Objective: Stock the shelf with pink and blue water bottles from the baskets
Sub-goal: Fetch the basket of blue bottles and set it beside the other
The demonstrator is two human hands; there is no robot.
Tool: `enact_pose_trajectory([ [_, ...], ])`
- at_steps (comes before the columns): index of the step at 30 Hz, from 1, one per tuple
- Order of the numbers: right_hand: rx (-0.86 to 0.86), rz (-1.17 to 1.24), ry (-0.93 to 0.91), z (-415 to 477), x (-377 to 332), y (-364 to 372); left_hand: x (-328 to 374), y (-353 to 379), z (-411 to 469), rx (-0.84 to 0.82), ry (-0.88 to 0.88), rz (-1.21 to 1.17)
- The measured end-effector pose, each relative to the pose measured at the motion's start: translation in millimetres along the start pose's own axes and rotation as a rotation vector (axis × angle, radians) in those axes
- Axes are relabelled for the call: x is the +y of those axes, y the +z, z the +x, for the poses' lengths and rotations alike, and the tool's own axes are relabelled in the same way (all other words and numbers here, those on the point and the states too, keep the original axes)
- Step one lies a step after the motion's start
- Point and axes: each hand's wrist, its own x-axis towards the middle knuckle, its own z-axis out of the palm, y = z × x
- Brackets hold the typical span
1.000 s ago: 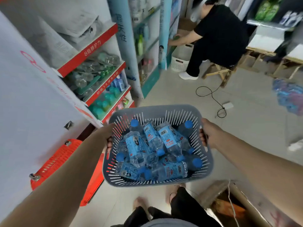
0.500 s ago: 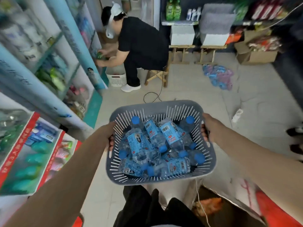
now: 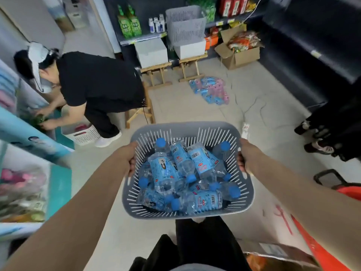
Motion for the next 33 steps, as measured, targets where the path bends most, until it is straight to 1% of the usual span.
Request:
enact_pose_trajectory([
  [7, -0.013, -0.018, 0.021, 81.6, -111.6, 1.2, 118.6, 63.1, 41.8, -0.001, -0.006, 0.010],
  [13, -0.036, -0.082, -0.029, 145.3, -220.7, 8.2, 206.4, 105.0, 77.3, -0.044, -0.054, -0.055],
  [24, -0.041, -0.134, -0.020, 266.4, -391.4, 52.0, 380.2, 156.6, 176.5, -0.048, -0.028, -0.075],
  [33, -0.100, -0.184, -0.058, 356.0, -529.4, 91.0, 519.7, 190.8, 227.3, -0.039, 0.000, -0.132],
])
